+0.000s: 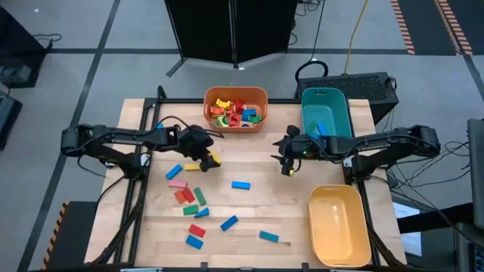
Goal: Sort blocks by size
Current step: Put the yellow rectangular block into the green bin
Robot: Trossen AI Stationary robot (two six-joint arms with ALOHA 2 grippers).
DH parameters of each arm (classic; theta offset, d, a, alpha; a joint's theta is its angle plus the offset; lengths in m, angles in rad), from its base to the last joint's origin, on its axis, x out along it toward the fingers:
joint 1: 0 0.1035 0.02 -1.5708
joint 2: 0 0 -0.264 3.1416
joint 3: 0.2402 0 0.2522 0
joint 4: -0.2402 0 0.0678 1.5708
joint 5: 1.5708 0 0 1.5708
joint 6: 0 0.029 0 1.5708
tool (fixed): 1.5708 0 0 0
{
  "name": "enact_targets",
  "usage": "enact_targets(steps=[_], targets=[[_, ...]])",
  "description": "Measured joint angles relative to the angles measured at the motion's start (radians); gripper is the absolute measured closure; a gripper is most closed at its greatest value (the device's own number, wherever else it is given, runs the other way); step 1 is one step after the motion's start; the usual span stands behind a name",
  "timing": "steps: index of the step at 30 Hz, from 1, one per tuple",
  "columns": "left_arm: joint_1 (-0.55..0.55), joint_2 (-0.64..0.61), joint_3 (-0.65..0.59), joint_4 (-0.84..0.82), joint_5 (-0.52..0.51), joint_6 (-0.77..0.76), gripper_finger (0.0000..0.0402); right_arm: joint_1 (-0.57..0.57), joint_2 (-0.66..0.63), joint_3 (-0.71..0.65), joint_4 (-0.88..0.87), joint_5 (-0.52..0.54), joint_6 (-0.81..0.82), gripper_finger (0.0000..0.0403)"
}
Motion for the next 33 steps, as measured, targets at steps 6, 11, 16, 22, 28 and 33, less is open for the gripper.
enact_targets(steps=[6,11,16,22,28,33], targets=[[-0.036,-0.001,0.057,-0.062,0.019,-0.028,0.0068,0.0,-0.001,0.0,0.001,0.0,-0.069,0.0202],[-0.065,-0.001,0.103,-0.078,0.024,-0.052,0.0068,0.0,-0.001,0.0,0.0,0.0,-0.135,0.0202],[-0.084,-0.001,0.13,-0.094,0.036,-0.054,0.0068,0.0,-0.001,0.0,0.005,0.0,-0.18,0.0202],[-0.103,-0.001,0.139,-0.092,0.05,-0.076,0.0068,0.0,-0.001,0.0,0.064,-0.057,-0.276,0.0202],[-0.122,-0.001,0.139,-0.083,0.082,-0.093,0.0069,0.012,-0.001,0.0,0.112,-0.128,-0.475,0.0202],[-0.149,-0.001,0.139,-0.051,0.137,-0.106,0.0071,0.026,0.015,0.0,0.206,-0.14,-0.555,0.0202]])
